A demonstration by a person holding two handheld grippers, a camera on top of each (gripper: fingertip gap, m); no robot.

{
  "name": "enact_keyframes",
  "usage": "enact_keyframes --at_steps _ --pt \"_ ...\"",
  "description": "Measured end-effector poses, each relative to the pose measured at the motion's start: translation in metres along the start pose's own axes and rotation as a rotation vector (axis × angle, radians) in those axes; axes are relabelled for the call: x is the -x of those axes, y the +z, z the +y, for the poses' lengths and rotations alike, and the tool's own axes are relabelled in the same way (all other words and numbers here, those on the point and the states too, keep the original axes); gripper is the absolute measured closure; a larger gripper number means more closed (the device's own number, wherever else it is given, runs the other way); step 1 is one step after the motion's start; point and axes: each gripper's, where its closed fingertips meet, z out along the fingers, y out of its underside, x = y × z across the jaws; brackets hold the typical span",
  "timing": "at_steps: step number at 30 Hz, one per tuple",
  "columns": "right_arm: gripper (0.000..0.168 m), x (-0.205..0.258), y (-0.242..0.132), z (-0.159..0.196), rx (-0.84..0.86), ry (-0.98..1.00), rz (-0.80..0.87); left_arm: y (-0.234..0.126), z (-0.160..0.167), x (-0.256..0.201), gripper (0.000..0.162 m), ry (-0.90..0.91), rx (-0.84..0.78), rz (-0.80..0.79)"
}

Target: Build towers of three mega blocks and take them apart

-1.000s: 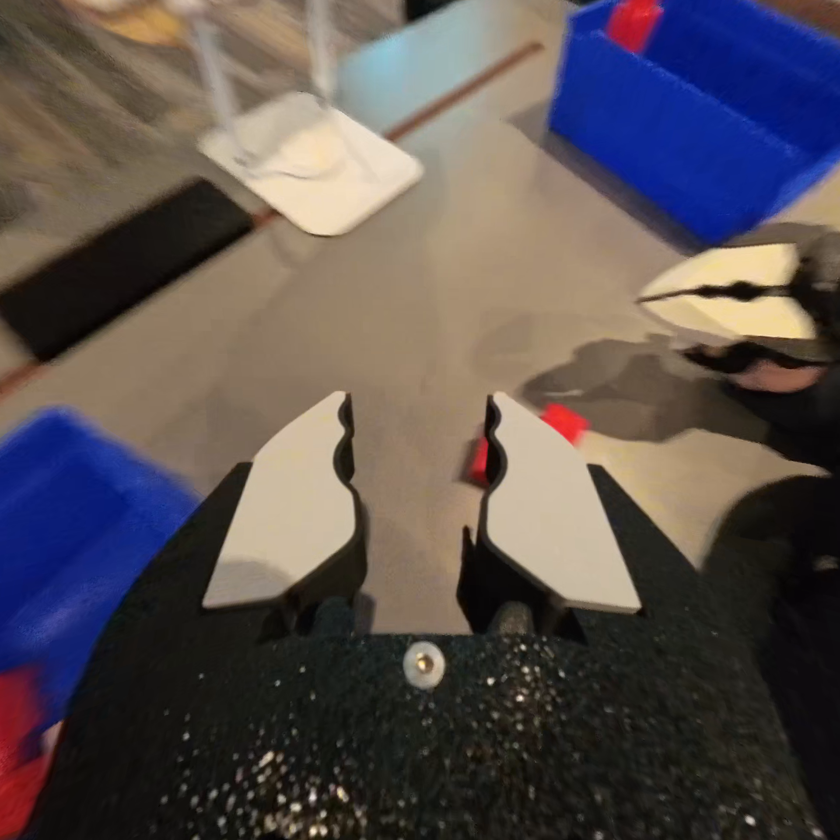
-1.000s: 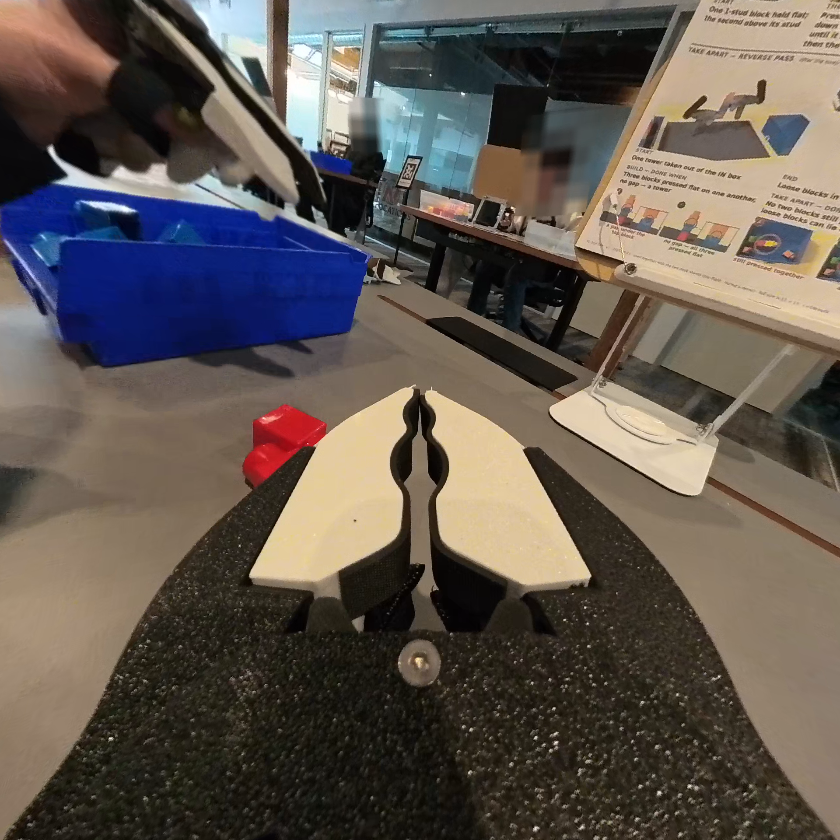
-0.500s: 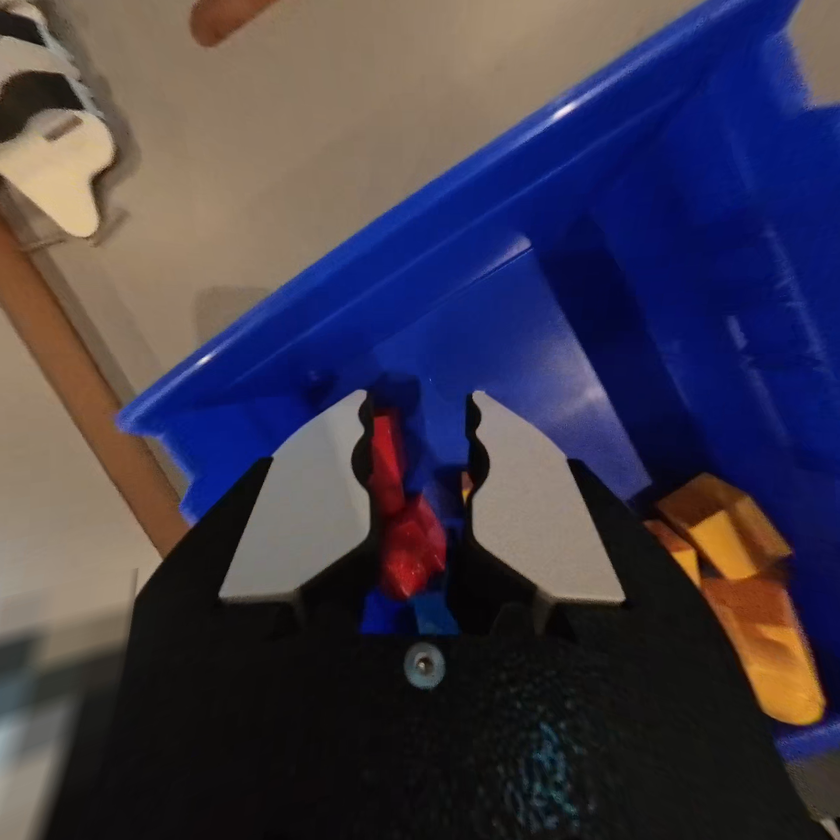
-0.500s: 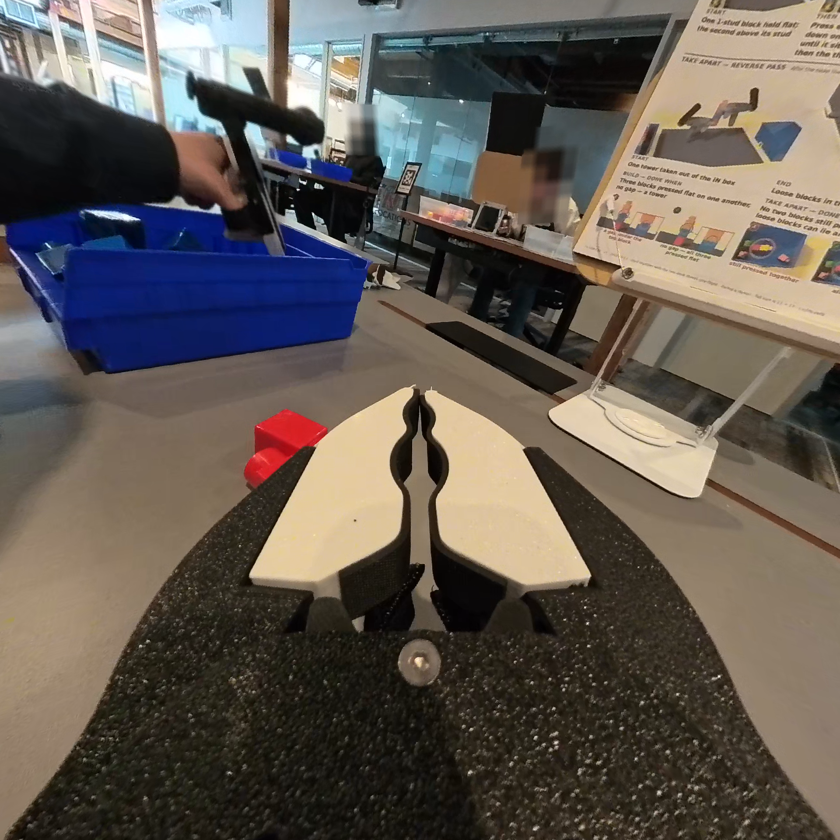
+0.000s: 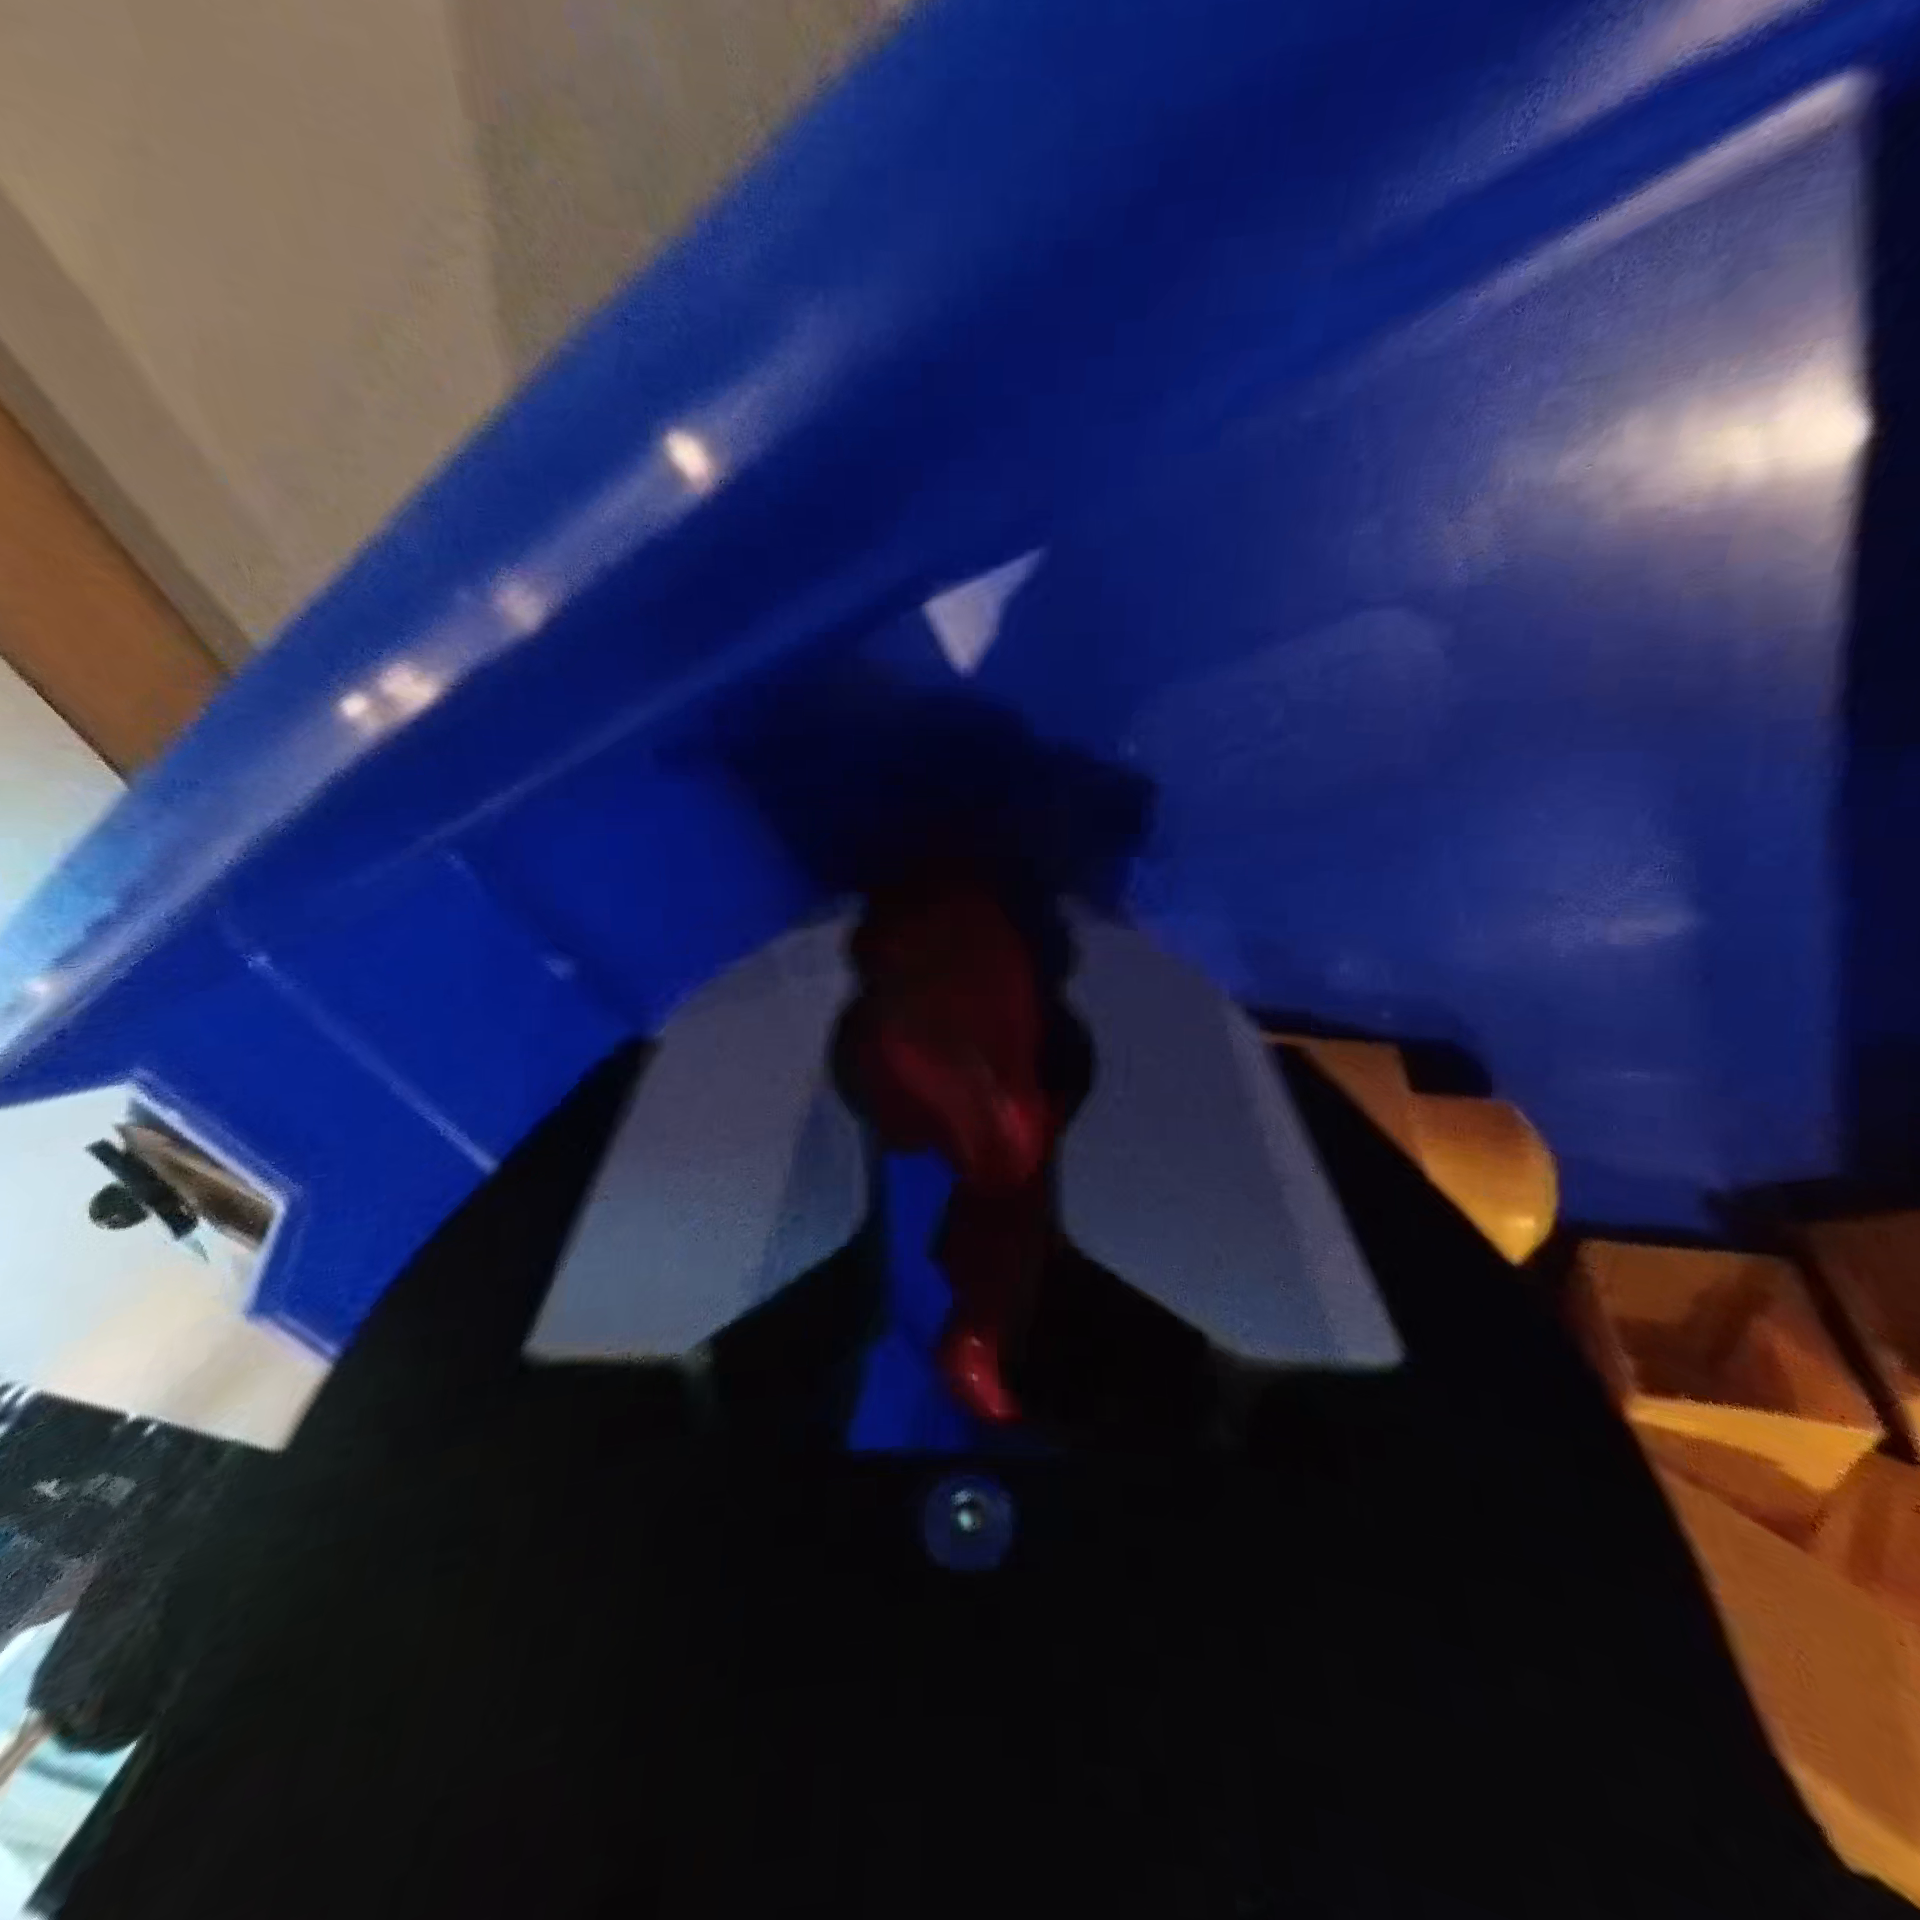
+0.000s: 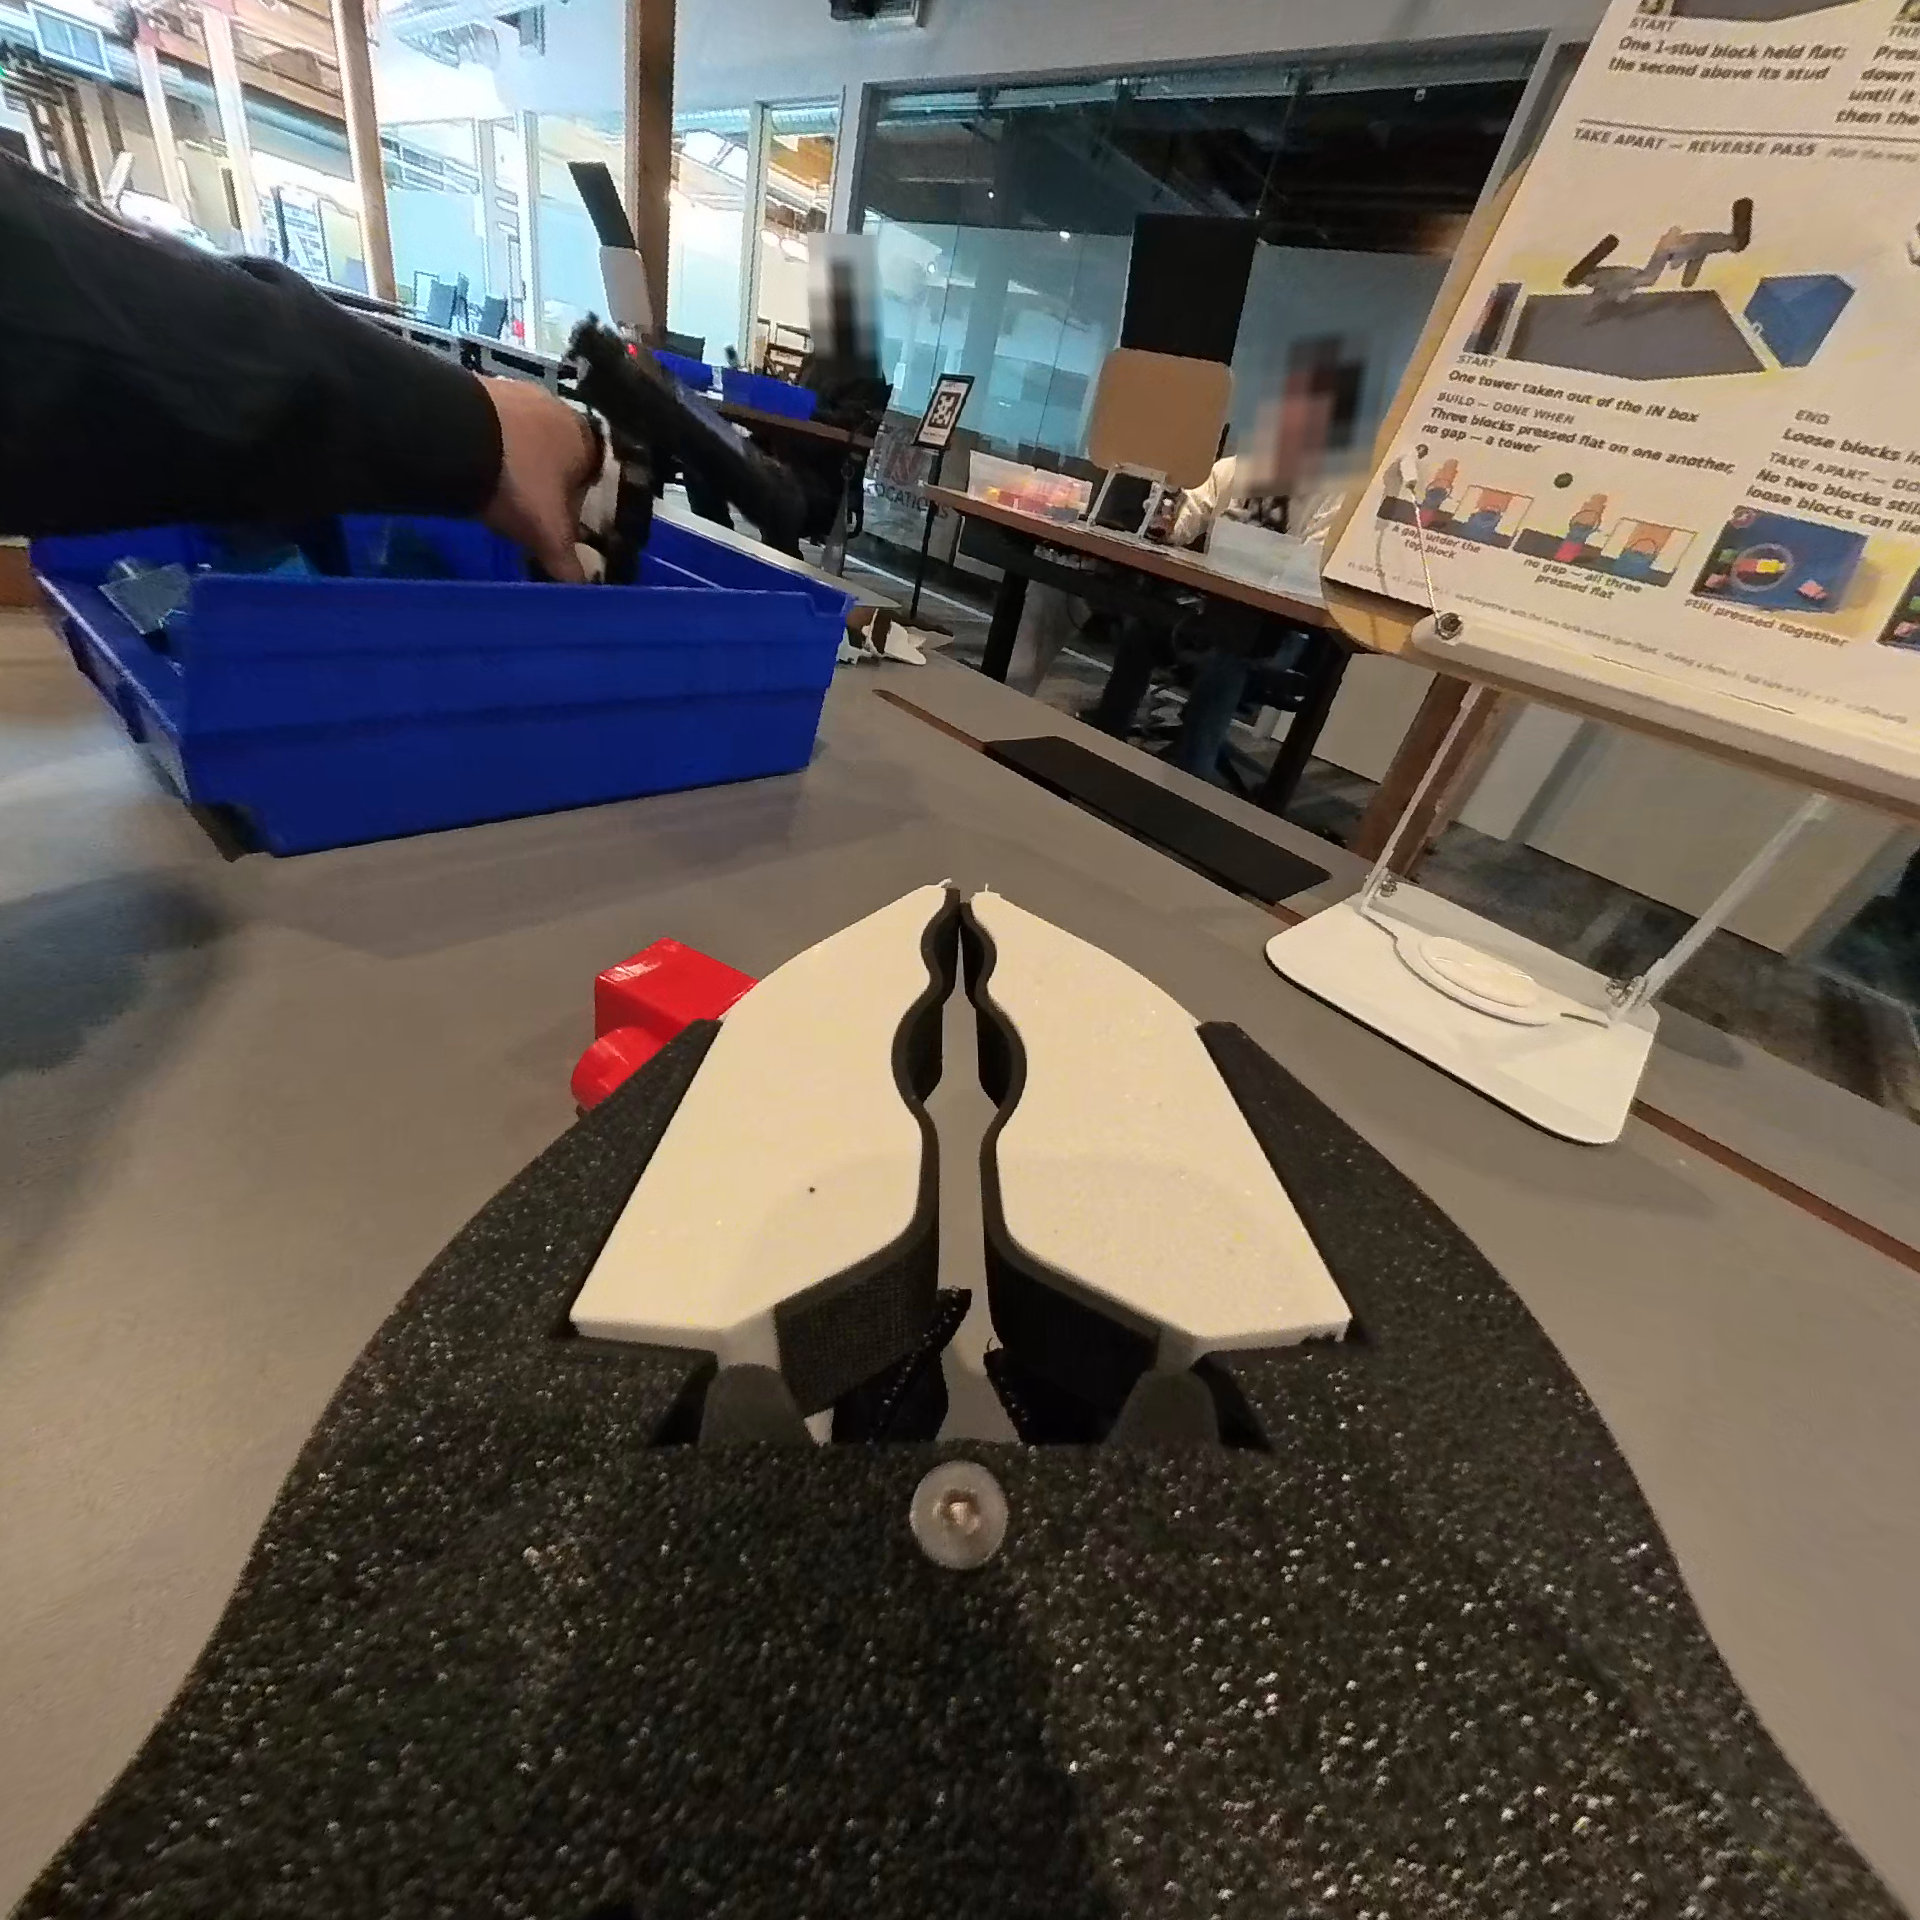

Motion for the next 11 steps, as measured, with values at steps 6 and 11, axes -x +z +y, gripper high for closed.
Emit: enact_keyframes --at_steps 6,11 --pt "0.168 0.001 0.000 0.000 -0.003 0.004 -0.005 -0.002 0.004 -0.001 0.160 0.031 -0.042 -0.024" --pt "0.168 0.002 0.001 -0.001 -0.005 0.009 -0.011 -0.039 -0.003 -0.004 0.162 0.057 -0.206 -0.029"
